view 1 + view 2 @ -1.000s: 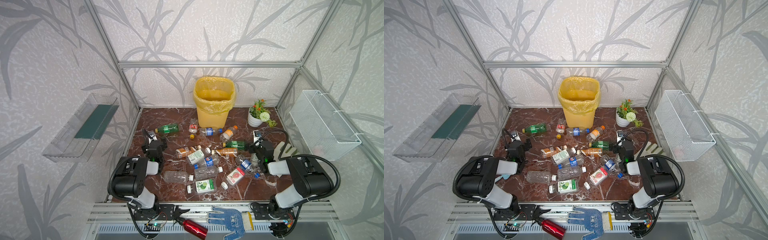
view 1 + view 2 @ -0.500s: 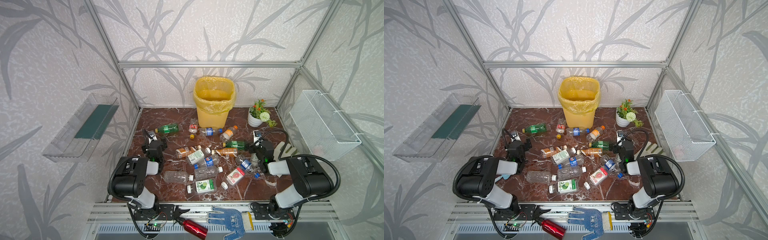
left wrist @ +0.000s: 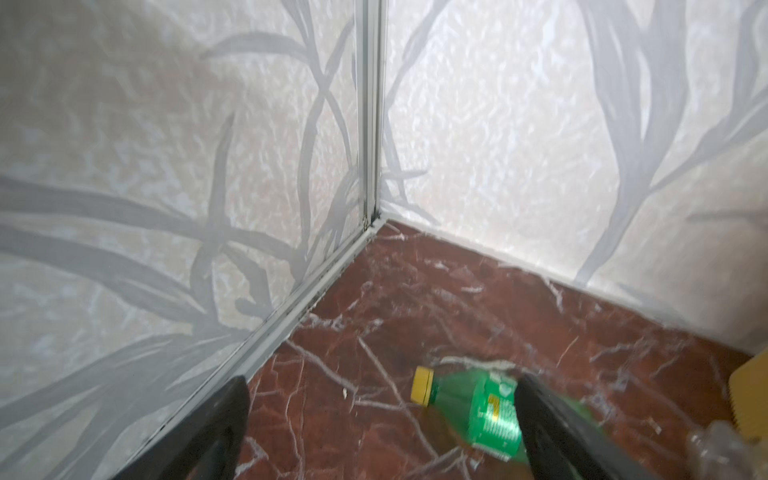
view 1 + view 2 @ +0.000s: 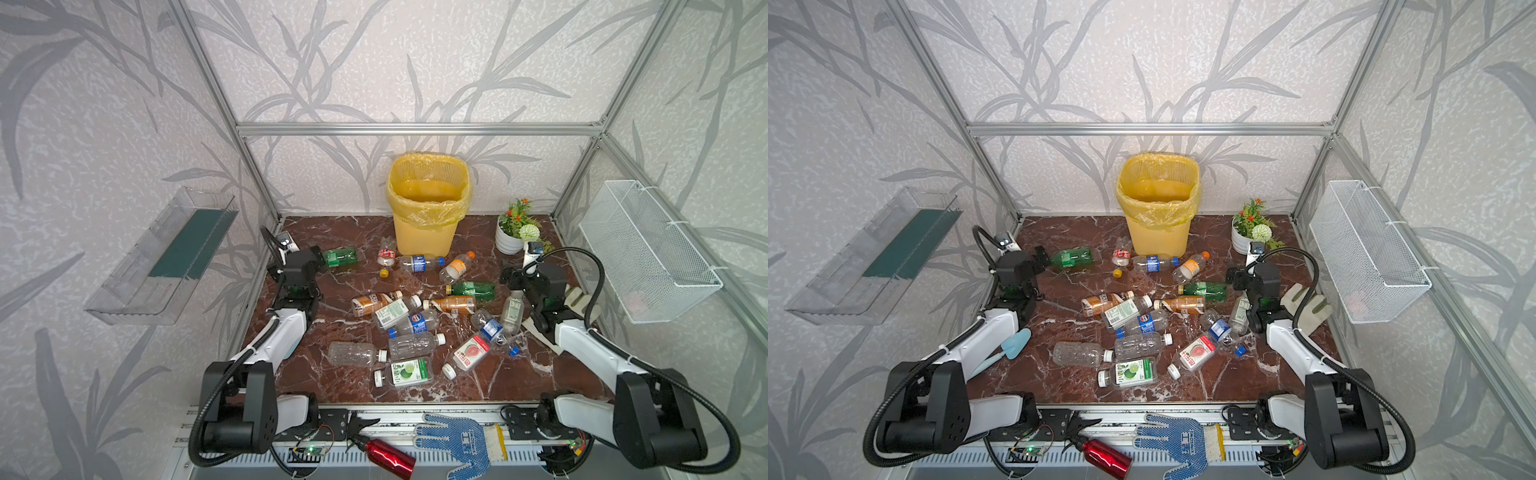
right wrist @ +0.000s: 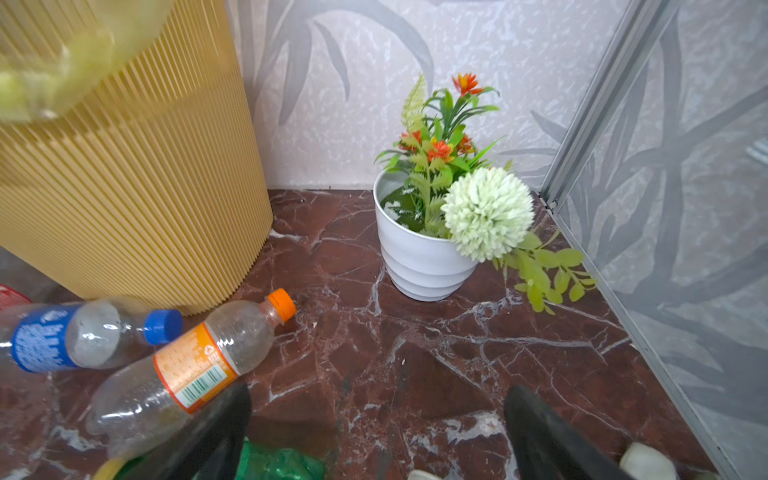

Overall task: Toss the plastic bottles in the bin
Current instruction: 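Grasp the green yellow-capped bottle with the left gripper while the right gripper advances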

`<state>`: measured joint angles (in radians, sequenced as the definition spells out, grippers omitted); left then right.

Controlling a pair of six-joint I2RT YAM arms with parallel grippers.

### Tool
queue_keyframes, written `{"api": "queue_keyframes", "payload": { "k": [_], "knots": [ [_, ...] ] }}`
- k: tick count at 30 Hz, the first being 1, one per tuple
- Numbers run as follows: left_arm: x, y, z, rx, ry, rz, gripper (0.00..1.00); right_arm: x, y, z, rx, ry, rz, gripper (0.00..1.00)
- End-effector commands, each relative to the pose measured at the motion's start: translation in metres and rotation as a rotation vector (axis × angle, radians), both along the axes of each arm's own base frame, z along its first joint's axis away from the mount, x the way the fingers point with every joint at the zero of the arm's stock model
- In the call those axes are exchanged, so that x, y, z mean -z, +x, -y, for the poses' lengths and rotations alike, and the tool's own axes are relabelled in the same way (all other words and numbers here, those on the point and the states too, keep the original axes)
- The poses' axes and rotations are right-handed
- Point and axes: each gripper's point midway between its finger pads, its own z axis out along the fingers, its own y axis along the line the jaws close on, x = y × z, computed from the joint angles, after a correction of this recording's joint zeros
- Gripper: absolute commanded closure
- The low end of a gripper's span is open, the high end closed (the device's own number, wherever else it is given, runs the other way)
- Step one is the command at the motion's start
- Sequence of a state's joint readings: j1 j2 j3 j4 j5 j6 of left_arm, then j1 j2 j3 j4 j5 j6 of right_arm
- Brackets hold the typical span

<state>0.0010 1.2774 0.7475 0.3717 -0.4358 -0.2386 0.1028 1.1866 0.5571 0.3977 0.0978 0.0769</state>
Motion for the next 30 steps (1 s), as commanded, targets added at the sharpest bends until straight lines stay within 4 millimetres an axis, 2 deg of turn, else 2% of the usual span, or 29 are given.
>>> {"api": "queue_keyframes", "payload": {
  "k": [1,3,7,10,13,20,30],
  "knots": [
    [0.033,0.002,-0.001,-0.047,-0.174,-0.176,0.01,0.036,-0.02,0.005,0.052,0.076,-0.184,0.05],
    [0.042,0.015,0.004,-0.049,-0.277,-0.241,0.01,0.034,-0.022,0.005,0.052,0.079,-0.187,0.05],
    [0.077,0.033,0.026,-0.069,-0.566,-0.355,0.08,0.032,-0.027,0.016,0.108,0.048,-0.201,0.04],
    [0.088,0.055,0.056,0.02,-0.762,-0.325,0.12,0.033,-0.033,0.022,0.135,0.033,-0.22,0.04],
    [0.101,0.068,0.07,-0.005,-0.941,-0.282,0.14,0.035,-0.037,0.025,0.149,0.033,-0.23,0.04],
    [0.118,0.078,0.078,-0.115,-1.03,-0.287,0.13,0.039,-0.043,0.028,0.173,0.045,-0.236,0.04],
    [0.154,0.08,0.084,-0.249,-1.121,-0.328,0.11,0.044,-0.05,0.038,0.221,0.015,-0.269,0.04]
  ]
}}
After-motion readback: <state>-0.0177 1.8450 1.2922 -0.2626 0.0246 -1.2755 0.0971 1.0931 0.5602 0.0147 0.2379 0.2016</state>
